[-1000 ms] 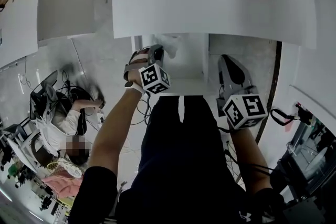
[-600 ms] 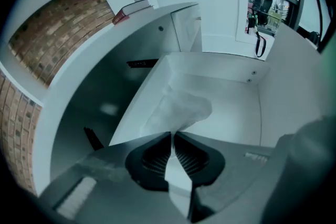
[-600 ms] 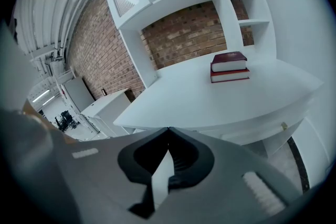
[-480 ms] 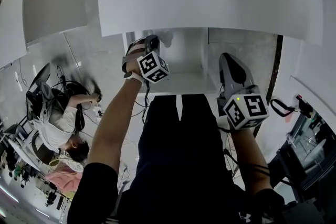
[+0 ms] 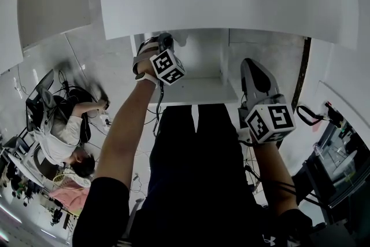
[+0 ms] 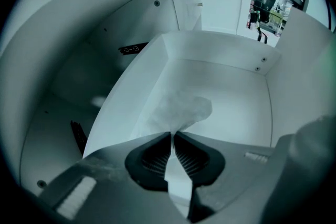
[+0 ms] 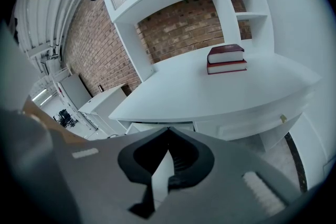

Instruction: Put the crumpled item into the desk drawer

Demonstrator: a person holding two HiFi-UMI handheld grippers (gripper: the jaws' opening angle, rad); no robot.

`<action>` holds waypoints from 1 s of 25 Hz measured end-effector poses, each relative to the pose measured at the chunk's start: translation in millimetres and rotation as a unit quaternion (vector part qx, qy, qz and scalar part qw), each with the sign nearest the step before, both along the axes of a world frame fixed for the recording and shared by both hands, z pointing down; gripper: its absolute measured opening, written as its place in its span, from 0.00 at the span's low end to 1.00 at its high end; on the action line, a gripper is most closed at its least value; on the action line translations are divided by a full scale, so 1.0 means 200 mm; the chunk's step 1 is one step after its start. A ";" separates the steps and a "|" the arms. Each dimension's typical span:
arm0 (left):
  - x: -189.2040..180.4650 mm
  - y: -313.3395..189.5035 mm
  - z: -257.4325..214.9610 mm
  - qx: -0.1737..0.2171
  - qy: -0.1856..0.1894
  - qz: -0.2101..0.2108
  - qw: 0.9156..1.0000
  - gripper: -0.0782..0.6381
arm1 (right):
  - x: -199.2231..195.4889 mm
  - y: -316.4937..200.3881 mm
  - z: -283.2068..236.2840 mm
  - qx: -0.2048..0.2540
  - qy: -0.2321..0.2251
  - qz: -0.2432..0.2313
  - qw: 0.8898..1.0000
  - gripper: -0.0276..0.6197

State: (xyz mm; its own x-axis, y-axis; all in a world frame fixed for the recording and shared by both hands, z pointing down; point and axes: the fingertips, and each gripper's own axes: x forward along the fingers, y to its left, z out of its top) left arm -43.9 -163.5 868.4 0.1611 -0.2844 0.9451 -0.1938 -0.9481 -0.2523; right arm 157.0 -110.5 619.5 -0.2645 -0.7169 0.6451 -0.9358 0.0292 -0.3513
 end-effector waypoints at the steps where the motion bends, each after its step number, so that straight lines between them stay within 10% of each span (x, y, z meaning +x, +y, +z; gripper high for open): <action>1: 0.00 0.00 0.01 0.000 0.000 -0.001 1.000 0.15 | -0.01 0.00 0.00 0.000 0.000 -0.001 1.000 0.05; 25: -0.02 0.01 -0.37 0.046 0.079 -0.027 0.995 0.26 | -0.18 -0.06 -0.18 0.044 0.000 -0.041 0.998 0.05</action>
